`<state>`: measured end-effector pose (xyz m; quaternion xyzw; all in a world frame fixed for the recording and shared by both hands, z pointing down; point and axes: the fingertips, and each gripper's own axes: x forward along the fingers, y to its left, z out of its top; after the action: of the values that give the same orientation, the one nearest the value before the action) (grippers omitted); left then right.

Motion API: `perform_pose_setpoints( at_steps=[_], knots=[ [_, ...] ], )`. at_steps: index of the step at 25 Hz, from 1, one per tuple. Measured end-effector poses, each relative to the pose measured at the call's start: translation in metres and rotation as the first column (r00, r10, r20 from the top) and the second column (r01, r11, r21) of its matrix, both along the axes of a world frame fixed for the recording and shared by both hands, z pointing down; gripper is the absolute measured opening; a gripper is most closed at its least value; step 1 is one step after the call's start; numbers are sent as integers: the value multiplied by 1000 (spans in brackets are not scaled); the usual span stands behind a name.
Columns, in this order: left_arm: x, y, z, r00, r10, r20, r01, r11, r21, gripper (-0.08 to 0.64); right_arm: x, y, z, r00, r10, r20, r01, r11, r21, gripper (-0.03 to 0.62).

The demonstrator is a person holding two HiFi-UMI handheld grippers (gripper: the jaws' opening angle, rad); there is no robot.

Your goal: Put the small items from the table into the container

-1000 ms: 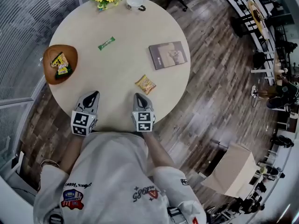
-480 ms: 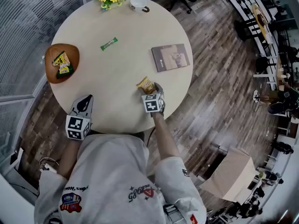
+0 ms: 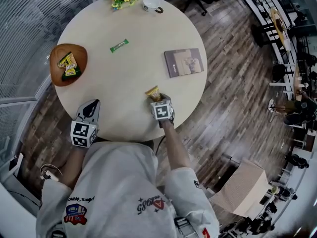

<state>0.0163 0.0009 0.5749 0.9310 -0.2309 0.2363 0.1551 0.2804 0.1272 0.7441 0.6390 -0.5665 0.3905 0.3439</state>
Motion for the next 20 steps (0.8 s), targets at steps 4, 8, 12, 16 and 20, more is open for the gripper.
perform_pose_setpoints(
  at_steps=[4, 8, 12, 16, 20],
  knots=[
    [3, 0, 2, 1000, 2, -11, -2, 1000, -7, 6, -22, 4, -4, 998, -51, 48, 53, 998, -29, 201],
    [2, -3, 1, 1000, -7, -21, 7, 1000, -11, 6, -45, -8, -8, 989, -96, 110, 99, 995, -23, 189],
    [-11, -10, -3, 998, -51, -32, 51, 999, -10, 6, -80, -47, -26, 972, -159, 175, 154, 987, 39, 183],
    [-36, -27, 2, 991, -124, -40, 123, 992, -17, 6, -137, -109, -53, 934, -271, 231, 237, 958, 163, 183],
    [-79, -49, 1, 976, -217, -34, 217, 976, -12, 6, -202, -186, -91, 880, -398, 260, 318, 899, 300, 184]
  ],
)
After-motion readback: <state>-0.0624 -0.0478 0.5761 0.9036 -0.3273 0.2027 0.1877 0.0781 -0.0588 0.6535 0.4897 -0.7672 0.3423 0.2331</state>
